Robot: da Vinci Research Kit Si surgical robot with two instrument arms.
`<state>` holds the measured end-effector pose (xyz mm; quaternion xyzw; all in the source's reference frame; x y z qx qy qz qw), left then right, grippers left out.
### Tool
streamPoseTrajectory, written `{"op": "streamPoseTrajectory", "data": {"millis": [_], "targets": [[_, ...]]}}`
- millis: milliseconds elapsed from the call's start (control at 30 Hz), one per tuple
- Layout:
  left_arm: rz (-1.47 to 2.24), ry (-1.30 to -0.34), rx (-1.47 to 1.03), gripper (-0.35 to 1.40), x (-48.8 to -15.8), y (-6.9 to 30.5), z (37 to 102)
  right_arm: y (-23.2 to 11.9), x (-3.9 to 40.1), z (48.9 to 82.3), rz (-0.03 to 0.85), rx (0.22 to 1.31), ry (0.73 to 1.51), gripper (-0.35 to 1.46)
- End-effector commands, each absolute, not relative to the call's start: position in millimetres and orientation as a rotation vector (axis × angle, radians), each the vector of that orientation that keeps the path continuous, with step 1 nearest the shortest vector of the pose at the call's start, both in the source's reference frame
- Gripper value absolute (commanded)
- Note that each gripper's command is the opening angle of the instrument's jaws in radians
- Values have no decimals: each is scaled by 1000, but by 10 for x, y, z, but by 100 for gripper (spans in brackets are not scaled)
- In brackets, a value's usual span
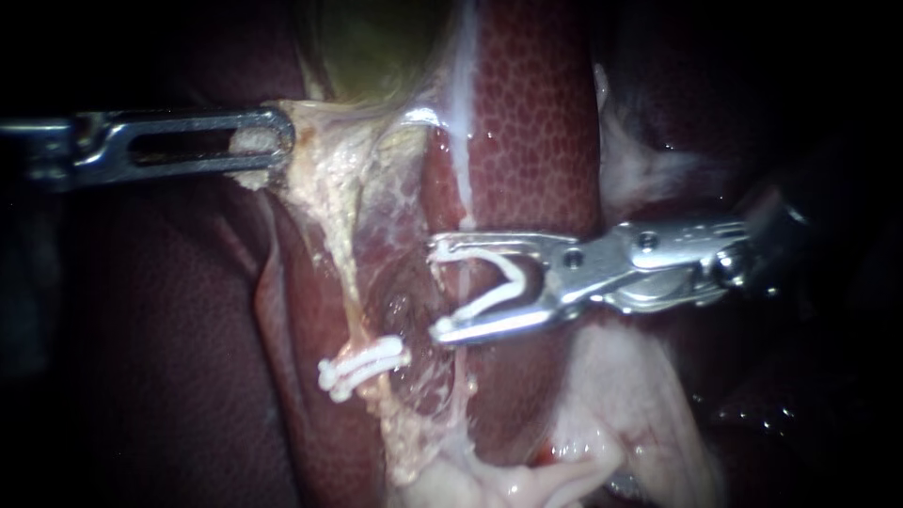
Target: Clipping third clip left tube
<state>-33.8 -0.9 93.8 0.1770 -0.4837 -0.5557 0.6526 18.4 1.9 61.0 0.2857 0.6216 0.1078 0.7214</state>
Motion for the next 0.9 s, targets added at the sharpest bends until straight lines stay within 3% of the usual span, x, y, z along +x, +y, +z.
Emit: {"op": "streamPoseTrajectory", "data": {"millis": [33, 467, 900], "targets": [[-1262, -1097, 401, -32, -339, -9, 938, 17, 189, 615, 237, 636, 1373, 60], [-1265, -1096, 395, -32, -340, -12, 936, -3, 242, 655, 250, 691, 1368, 60], [-1266, -1096, 394, -32, -342, -12, 936, -9, 265, 652, 274, 803, 1392, 60]]}}
